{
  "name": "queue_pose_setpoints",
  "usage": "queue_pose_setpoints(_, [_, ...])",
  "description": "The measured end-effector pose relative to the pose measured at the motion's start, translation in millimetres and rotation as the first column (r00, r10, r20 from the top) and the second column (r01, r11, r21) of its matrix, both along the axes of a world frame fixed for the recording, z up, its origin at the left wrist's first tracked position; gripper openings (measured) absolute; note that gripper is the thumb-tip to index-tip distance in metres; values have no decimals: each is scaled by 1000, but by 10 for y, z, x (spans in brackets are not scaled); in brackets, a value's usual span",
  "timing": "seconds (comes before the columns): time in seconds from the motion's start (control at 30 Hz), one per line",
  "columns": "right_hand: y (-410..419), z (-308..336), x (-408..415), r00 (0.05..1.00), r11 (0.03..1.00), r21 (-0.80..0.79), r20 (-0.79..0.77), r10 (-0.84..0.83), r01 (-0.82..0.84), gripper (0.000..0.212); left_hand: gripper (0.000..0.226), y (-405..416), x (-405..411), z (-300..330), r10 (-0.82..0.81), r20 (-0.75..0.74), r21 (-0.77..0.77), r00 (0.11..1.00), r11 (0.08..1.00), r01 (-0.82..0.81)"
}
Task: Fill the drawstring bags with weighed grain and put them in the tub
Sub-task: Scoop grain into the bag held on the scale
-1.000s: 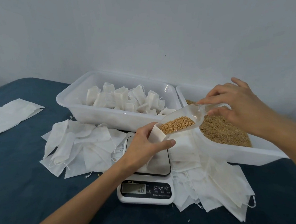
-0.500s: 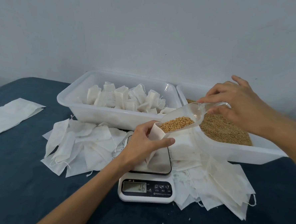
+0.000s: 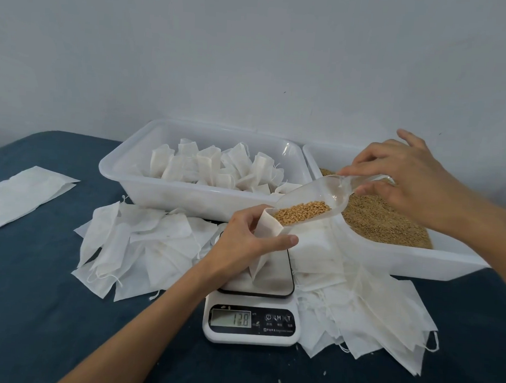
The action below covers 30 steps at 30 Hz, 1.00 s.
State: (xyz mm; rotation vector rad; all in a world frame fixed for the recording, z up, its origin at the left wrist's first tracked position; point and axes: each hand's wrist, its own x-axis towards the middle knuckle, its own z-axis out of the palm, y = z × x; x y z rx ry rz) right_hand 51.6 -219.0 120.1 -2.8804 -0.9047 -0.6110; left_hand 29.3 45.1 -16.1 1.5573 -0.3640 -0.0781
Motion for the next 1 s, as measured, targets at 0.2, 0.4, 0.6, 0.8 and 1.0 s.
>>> queue_pose_setpoints(0.2, [10,2,-7,1000,1000,12,-10,-8,9,37,40,-2,6,-7,14,0,-2,1000,1000,-14])
queue_pose_setpoints(0.4, [8,-9,9,1000,1000,10,-6,-15,15,38,40,5,6,-11,27,-19,12,999,1000,-27])
queue_pose_setpoints(0.6, [13,-1,8,1000,1000,11,7,-9,9,38,42,5,2,-5,31,-22,15,999,999,-31])
queue_pose_setpoints(0.8, [29,25,-6,1000,1000,-3,20,-7,7,35,30,6,-14,16,24,-13,10,1000,1000,-24])
queue_pose_setpoints(1.0, [26,28,-9,1000,1000,4,15,-4,4,36,42,2,-15,18,34,-18,-1,999,999,-34])
